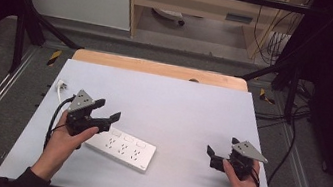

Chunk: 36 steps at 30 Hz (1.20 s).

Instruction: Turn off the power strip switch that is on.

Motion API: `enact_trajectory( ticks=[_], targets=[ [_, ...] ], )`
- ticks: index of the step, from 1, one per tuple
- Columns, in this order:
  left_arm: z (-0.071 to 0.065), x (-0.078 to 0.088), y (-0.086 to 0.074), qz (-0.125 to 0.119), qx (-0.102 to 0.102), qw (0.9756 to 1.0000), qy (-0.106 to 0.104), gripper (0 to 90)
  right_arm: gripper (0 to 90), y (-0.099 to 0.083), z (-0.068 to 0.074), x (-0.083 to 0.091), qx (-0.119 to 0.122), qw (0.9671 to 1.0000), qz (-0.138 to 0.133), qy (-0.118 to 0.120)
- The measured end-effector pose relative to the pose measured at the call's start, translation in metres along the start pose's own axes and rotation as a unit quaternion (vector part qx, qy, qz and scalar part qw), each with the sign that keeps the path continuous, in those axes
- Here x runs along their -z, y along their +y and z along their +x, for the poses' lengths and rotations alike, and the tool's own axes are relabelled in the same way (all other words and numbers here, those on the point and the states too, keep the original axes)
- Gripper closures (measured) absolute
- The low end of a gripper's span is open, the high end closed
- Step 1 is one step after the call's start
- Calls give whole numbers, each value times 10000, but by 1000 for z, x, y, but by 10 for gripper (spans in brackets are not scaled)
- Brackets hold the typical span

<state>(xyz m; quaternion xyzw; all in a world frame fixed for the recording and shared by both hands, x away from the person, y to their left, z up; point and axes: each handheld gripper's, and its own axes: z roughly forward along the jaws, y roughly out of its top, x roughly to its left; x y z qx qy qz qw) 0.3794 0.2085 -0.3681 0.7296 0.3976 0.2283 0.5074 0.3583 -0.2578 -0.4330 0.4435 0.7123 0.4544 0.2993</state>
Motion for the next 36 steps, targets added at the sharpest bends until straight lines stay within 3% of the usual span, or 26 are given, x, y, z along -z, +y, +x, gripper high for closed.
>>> enact_trajectory(
  ticks=[13, 36],
  targets=[
    [-1, -2, -6, 94, -84, 9999, 43, 389, 38, 0, 0, 0, -13, 10000, 8, 14],
    [-2, -7, -15, 282, -196, 9993, -149, 595, 37, 0, 0, 0, -27, 10000, 7, 16]
  ],
)
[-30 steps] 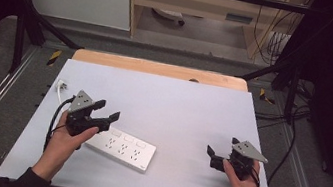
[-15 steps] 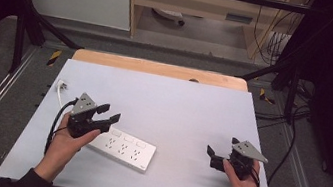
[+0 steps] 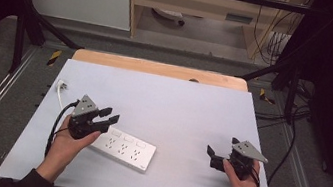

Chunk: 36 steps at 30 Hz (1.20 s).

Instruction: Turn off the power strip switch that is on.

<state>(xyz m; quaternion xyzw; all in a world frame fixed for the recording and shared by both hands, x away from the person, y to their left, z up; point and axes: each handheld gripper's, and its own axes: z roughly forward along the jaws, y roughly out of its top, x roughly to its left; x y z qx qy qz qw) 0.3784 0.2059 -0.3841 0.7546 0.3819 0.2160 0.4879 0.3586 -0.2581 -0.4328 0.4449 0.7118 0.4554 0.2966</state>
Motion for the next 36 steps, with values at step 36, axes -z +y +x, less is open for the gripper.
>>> enact_trajectory(
  ticks=[36],
  targets=[
    [3, -8, -16, 463, 25, 9984, -318, 865, 38, 0, 0, -1, 16, 10000, 25, 21]
  ],
)
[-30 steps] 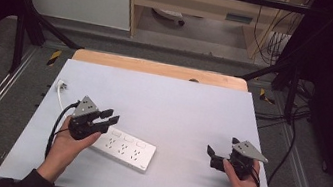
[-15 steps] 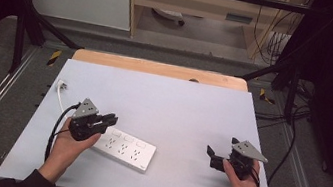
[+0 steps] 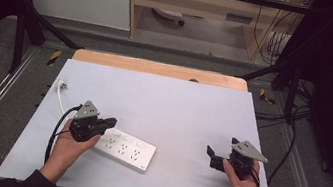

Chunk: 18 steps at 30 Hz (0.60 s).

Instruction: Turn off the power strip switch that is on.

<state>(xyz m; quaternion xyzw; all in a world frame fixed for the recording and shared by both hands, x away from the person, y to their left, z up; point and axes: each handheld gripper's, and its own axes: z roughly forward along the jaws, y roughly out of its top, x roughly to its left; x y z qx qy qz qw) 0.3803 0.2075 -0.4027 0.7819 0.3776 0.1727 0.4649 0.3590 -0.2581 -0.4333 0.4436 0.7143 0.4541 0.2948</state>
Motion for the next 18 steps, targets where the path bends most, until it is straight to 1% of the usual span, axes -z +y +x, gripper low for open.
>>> enact_trajectory(
  ticks=[9, 18],
  targets=[
    [0, -4, -3, 178, -17, 9998, -40, 892, 38, 0, -1, 0, -8, 10000, 8, -8],
    [-1, -9, -7, 357, -73, 9993, -67, 898, 38, 0, 0, 0, -5, 10000, 8, -8]
  ],
)
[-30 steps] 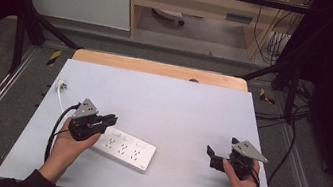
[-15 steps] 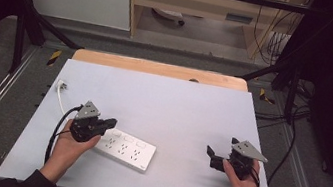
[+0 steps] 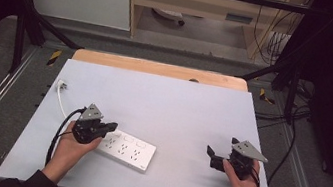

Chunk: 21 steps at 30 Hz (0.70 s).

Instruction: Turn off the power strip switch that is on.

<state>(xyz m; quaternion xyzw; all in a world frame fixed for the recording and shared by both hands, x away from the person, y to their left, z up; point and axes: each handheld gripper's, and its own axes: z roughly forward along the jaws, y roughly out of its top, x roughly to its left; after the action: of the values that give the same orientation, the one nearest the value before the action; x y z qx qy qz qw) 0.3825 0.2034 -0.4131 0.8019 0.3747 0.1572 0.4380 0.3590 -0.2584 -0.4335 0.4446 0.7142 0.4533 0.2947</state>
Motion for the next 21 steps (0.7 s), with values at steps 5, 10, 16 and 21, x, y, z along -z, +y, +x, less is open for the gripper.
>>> enact_trajectory(
  ticks=[5, 10, 16, 21],
  targets=[
    [-2, -3, -2, 78, -25, 10000, -6, 898, 38, 0, 0, 0, 12, 10000, -7, -1],
    [-4, -6, -3, 147, -82, 9999, -15, 897, 38, 0, 0, 0, 14, 10000, -7, 1],
    [-5, -9, -4, 229, -124, 9997, -40, 898, 38, 0, 0, 0, 15, 10000, -8, 6],
    [-7, -12, -4, 281, -138, 9995, -64, 898, 38, 0, 0, 0, 14, 10000, -5, 6]
  ],
)
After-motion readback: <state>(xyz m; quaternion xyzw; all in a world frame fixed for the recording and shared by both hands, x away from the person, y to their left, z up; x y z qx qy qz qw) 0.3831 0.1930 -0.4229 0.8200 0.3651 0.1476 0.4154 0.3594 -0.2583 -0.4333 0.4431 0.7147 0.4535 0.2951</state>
